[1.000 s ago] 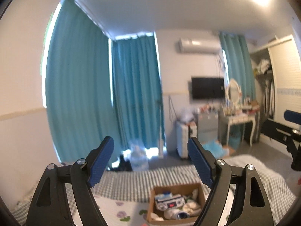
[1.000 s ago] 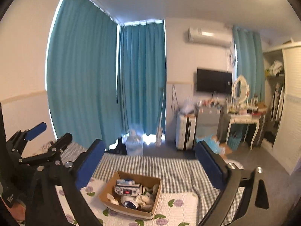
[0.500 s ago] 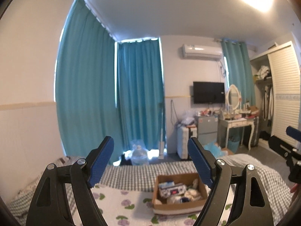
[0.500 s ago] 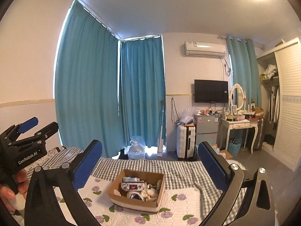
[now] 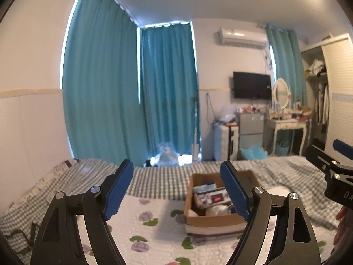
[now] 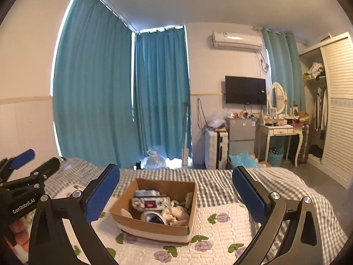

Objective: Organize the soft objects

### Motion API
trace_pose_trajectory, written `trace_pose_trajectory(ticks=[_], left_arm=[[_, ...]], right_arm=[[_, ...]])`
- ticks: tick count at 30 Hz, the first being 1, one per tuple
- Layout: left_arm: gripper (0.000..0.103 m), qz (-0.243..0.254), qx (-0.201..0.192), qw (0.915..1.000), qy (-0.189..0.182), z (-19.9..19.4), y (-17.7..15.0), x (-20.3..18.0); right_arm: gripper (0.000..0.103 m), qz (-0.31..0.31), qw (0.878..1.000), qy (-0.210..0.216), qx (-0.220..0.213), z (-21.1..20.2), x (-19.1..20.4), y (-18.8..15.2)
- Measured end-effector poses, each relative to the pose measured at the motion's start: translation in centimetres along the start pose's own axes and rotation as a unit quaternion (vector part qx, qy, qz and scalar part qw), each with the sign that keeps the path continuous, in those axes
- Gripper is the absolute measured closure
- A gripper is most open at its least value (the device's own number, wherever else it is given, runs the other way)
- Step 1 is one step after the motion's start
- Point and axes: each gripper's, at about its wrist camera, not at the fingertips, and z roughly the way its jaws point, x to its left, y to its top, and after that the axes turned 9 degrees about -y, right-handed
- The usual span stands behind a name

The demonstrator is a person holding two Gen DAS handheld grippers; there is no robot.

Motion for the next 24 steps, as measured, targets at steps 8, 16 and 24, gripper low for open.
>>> trace_pose_trajectory(ticks=[8,16,24], left_arm=[[0.021,0.008,0.03,0.9995,-0.005,2.4,-4.9,-0.2],[0.021,-0.006,0.05,0.9987,-0.007,2.6,-6.5,0.5],[0.021,-0.003,0.056,0.9983,-0.012,3.0,-7.2,0.5]], right_arm=[[0.0,-0.033,0.997,-0.013,0.064,4.3,1.2,-6.4],[0.0,-0.021,0.998,-0.015,0.064,4.2,0.8,-7.6],[0.0,-0.015,0.998,-0.013,0.067,4.0,0.8,-7.6]])
